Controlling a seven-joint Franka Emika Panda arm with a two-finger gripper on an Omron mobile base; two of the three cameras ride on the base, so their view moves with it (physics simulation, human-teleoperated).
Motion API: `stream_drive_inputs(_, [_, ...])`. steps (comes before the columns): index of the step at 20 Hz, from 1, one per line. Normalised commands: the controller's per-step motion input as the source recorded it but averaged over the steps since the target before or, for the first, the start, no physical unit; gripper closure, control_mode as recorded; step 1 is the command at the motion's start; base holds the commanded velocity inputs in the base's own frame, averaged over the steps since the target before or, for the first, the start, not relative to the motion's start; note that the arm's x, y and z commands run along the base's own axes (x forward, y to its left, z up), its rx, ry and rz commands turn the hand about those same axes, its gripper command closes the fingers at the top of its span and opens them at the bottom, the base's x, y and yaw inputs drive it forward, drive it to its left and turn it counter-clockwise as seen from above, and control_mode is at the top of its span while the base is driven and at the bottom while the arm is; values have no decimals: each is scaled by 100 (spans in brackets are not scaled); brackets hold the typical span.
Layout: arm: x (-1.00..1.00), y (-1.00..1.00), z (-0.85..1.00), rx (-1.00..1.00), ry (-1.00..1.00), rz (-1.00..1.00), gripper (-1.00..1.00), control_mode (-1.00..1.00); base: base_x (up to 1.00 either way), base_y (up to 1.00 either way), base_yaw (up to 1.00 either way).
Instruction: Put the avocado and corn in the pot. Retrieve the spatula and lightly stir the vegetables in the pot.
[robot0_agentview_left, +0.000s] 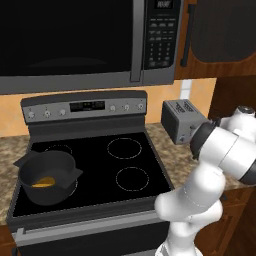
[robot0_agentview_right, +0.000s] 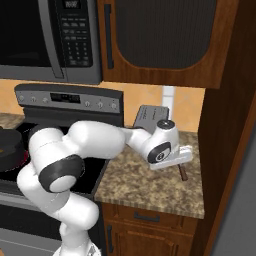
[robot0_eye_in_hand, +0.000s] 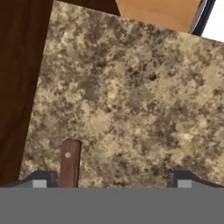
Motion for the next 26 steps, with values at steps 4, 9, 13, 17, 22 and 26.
stream_drive_inputs(4, [2,-36,-24,6,0,-17,-100,-100,0,0,0])
stream_drive_inputs(9, [14,-27,-27,6,0,-15,-100,-100,0,0,0])
stream_drive_inputs(13, [35,-8,-29,4,0,-10,-100,-100,0,0,0])
stream_drive_inputs(17, [46,-8,-26,4,0,-9,-100,-100,0,0,0])
stream_drive_inputs(22, [23,-24,-24,2,0,-8,-100,-100,0,0,0])
stream_drive_inputs(26, [3,-25,-21,1,0,-7,-100,-100,0,0,0])
